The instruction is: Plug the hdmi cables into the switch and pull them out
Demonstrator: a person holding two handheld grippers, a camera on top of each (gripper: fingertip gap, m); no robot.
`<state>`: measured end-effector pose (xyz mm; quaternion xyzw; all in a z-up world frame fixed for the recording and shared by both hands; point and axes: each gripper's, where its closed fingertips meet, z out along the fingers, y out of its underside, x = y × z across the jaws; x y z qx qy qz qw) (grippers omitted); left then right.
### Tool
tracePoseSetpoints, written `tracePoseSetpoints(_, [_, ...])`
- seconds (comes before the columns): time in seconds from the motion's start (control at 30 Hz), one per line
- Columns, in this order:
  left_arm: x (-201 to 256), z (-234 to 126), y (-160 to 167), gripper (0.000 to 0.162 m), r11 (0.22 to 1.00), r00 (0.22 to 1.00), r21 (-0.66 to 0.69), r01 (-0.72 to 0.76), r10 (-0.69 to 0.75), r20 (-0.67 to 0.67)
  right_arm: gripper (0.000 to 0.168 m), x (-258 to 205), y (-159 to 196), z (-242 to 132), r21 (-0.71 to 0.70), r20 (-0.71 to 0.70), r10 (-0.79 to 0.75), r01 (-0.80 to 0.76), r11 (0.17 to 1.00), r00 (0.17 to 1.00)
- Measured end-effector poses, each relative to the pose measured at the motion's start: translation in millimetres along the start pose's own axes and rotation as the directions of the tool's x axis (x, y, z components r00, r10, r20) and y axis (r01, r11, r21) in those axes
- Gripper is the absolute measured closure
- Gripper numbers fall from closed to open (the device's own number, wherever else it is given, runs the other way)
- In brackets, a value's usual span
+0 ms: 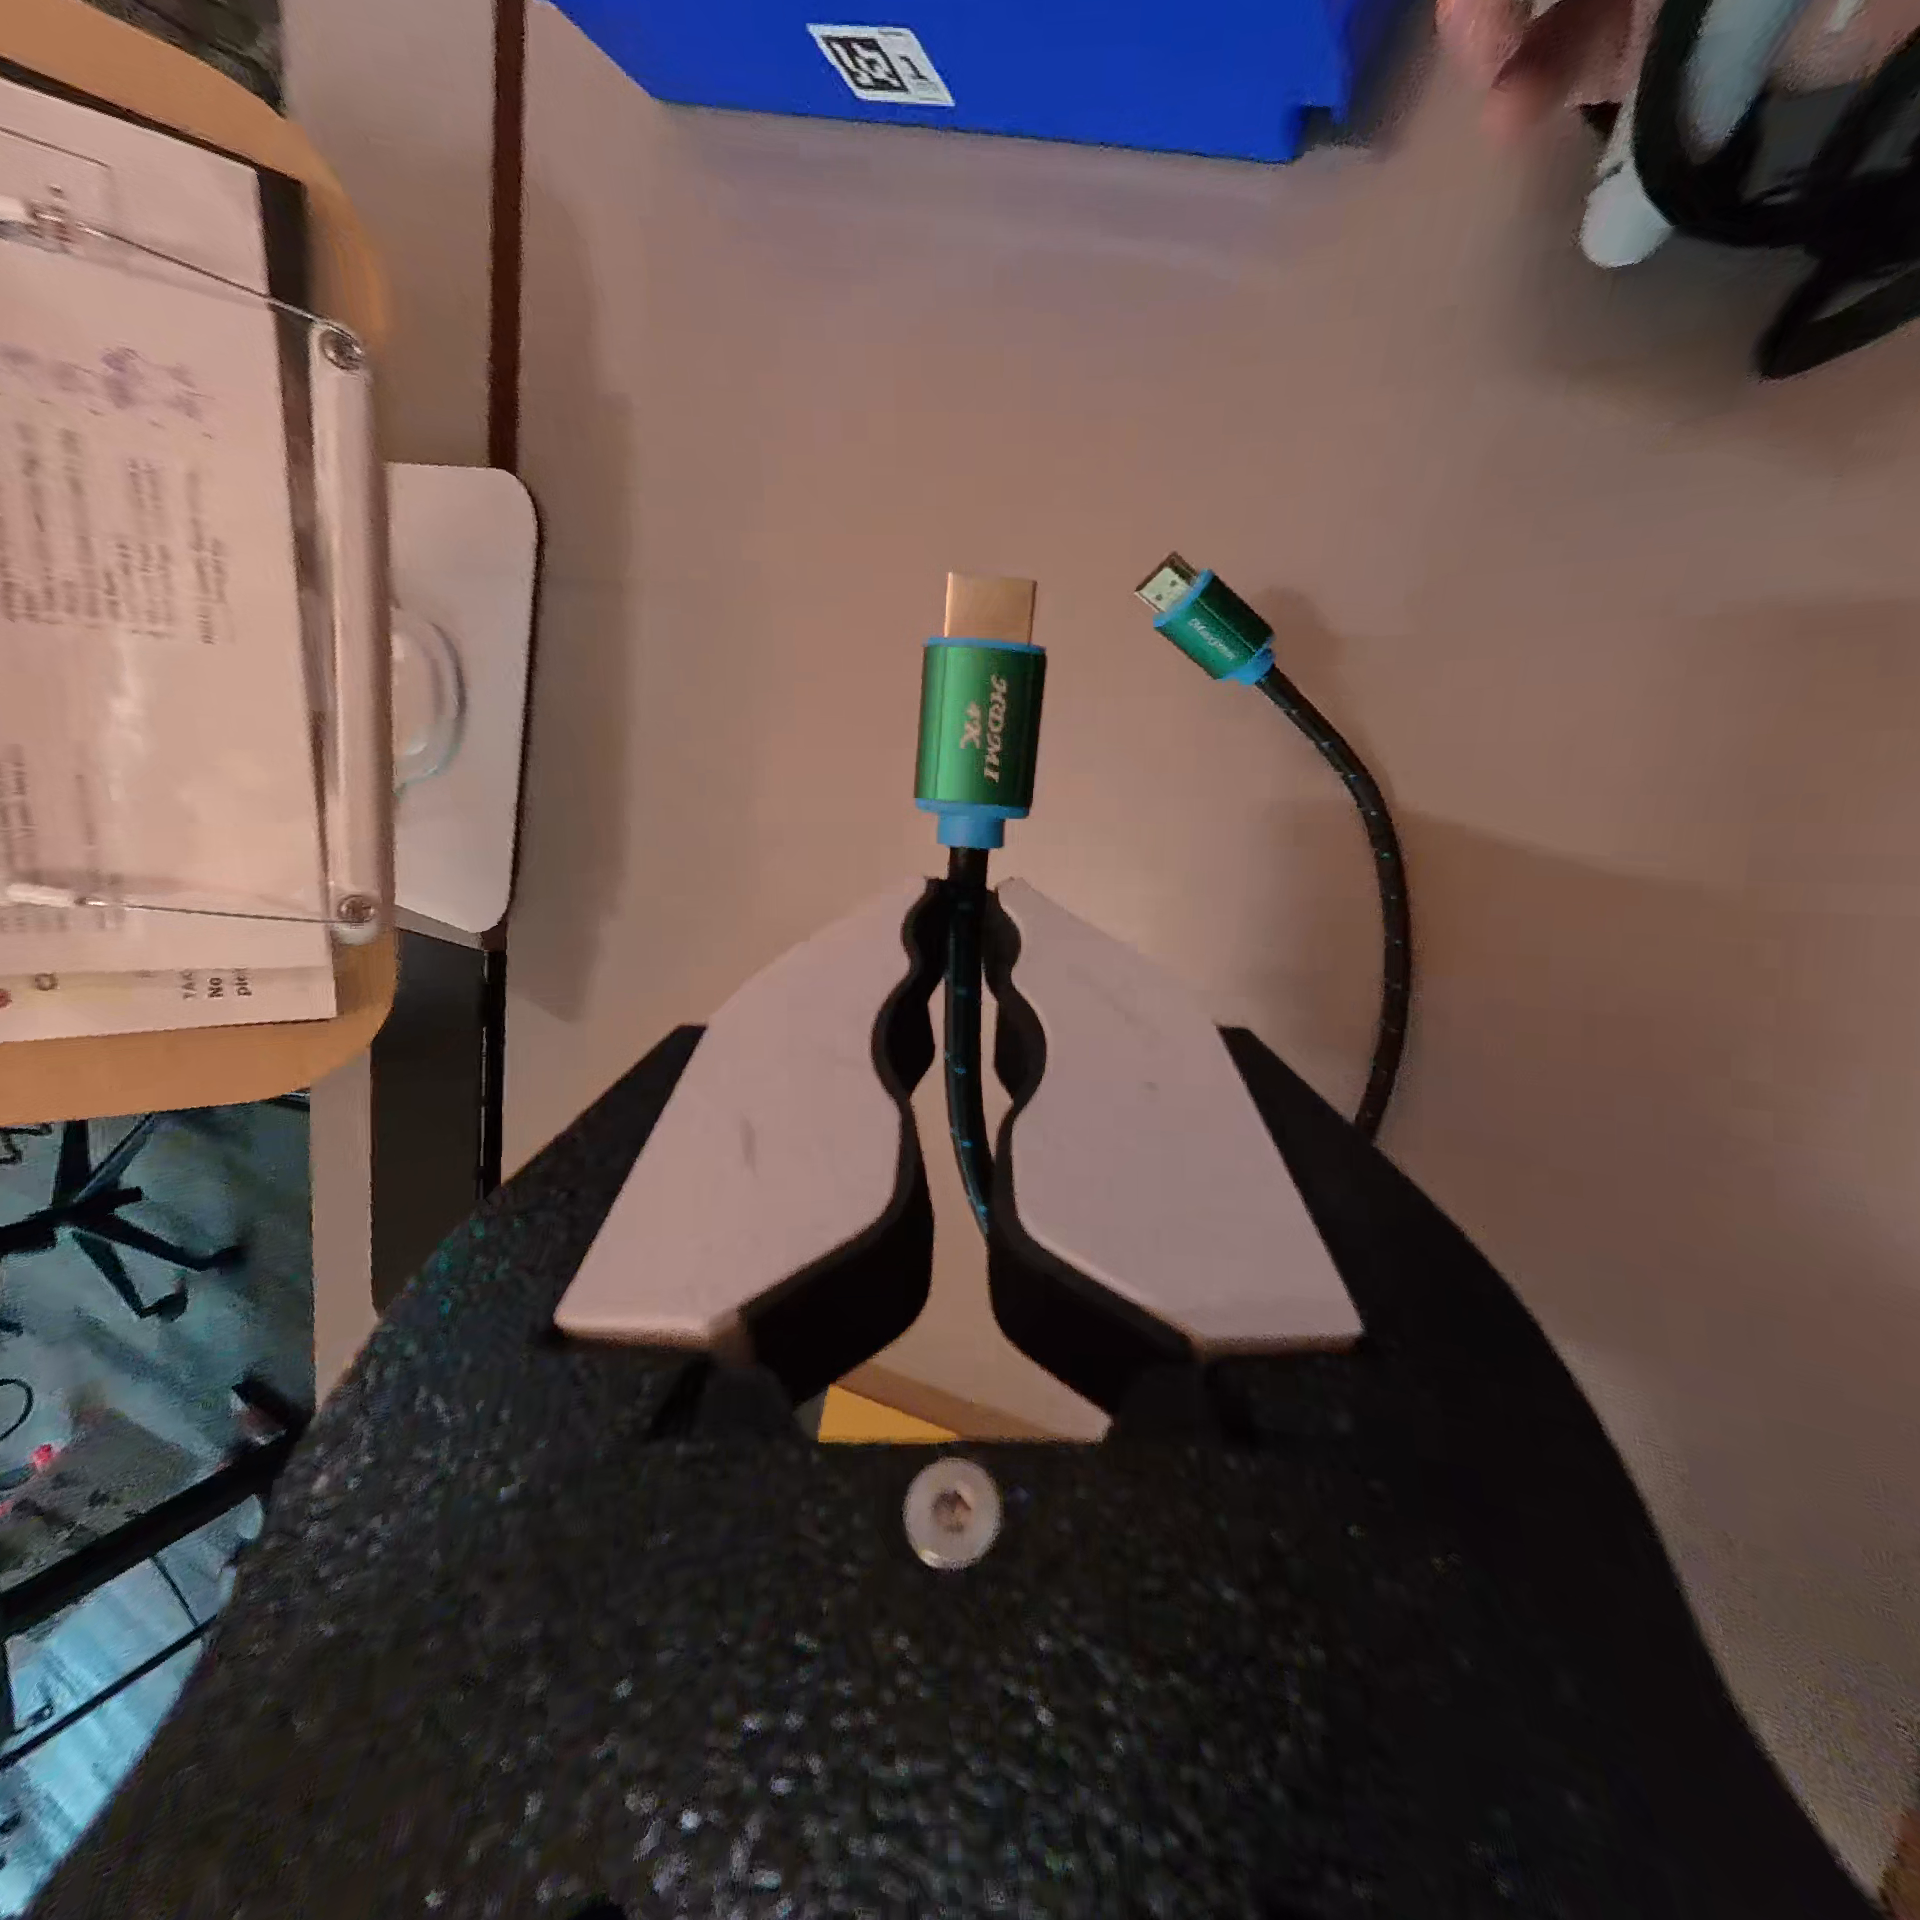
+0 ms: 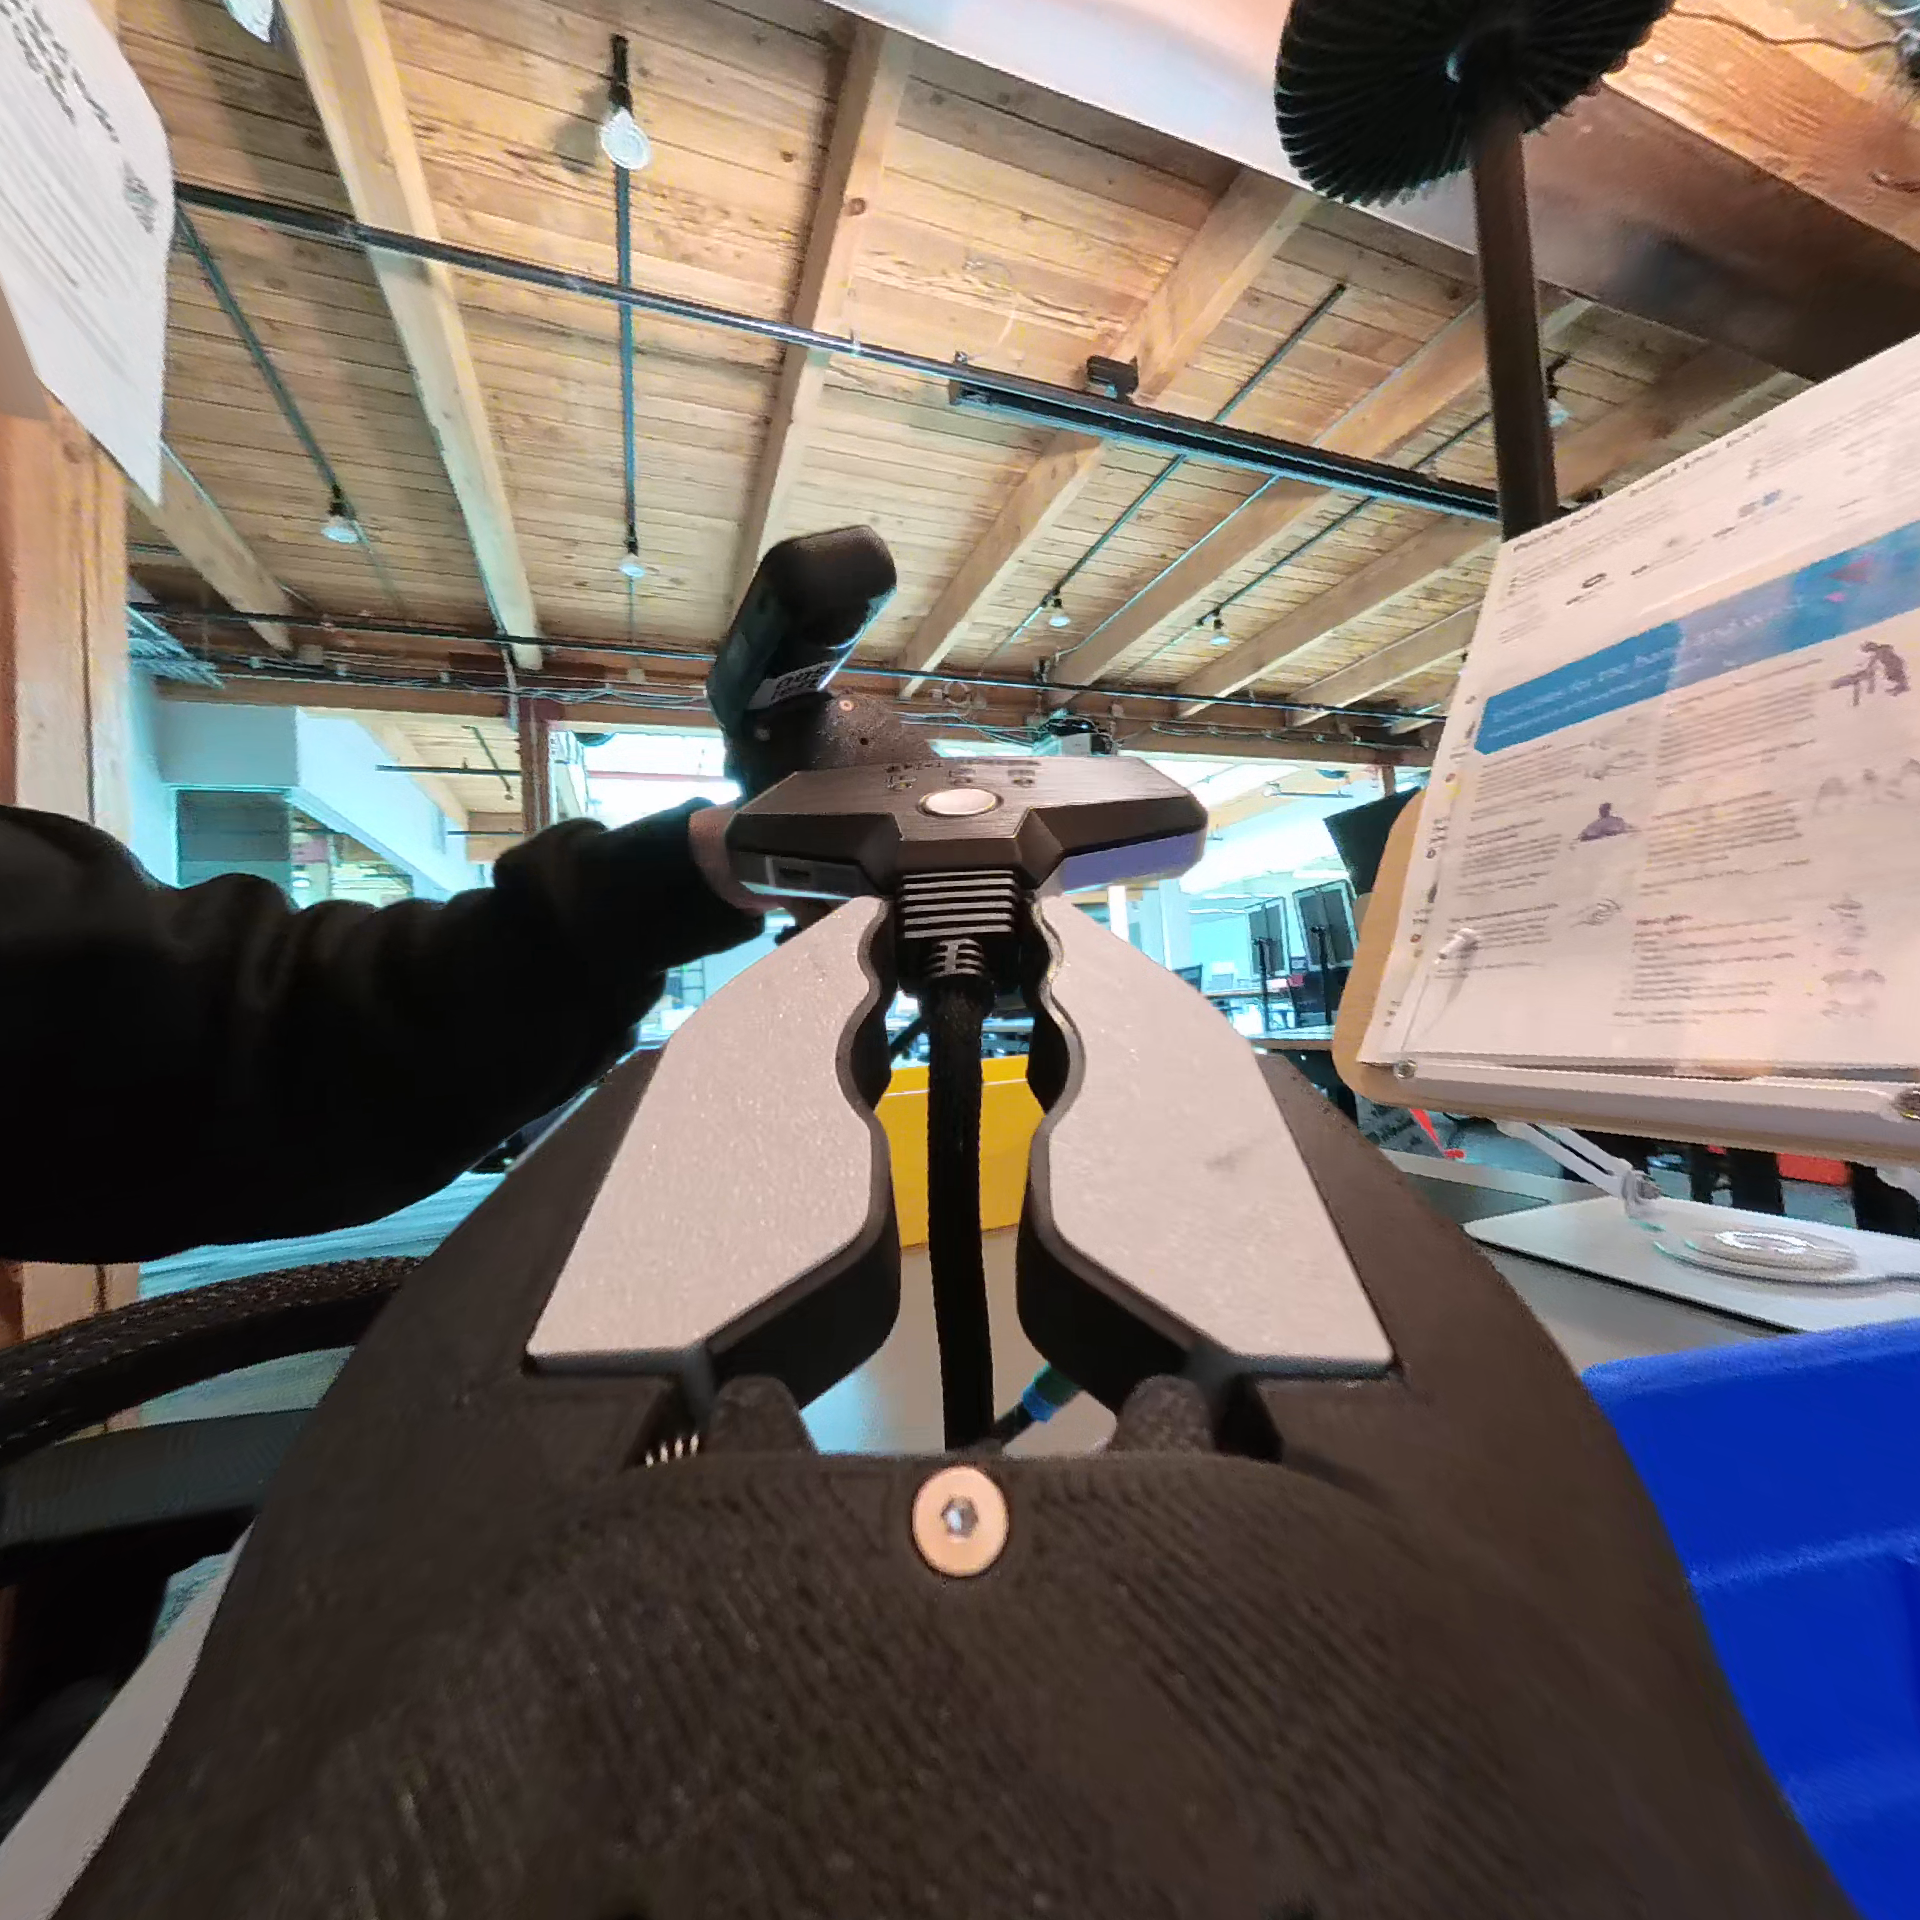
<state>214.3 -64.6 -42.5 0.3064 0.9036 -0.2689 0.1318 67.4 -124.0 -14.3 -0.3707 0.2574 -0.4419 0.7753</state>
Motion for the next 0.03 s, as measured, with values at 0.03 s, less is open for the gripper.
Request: tracePoseSetpoints(0.03, [1.4, 1.0, 0.6, 0.156, 1.0, 1.0, -0.007, 0.006, -0.006, -0.006, 0.146, 1.0, 0.7, -0.1, -0.005, -0.006, -0.004, 0.004, 1.0, 1.0])
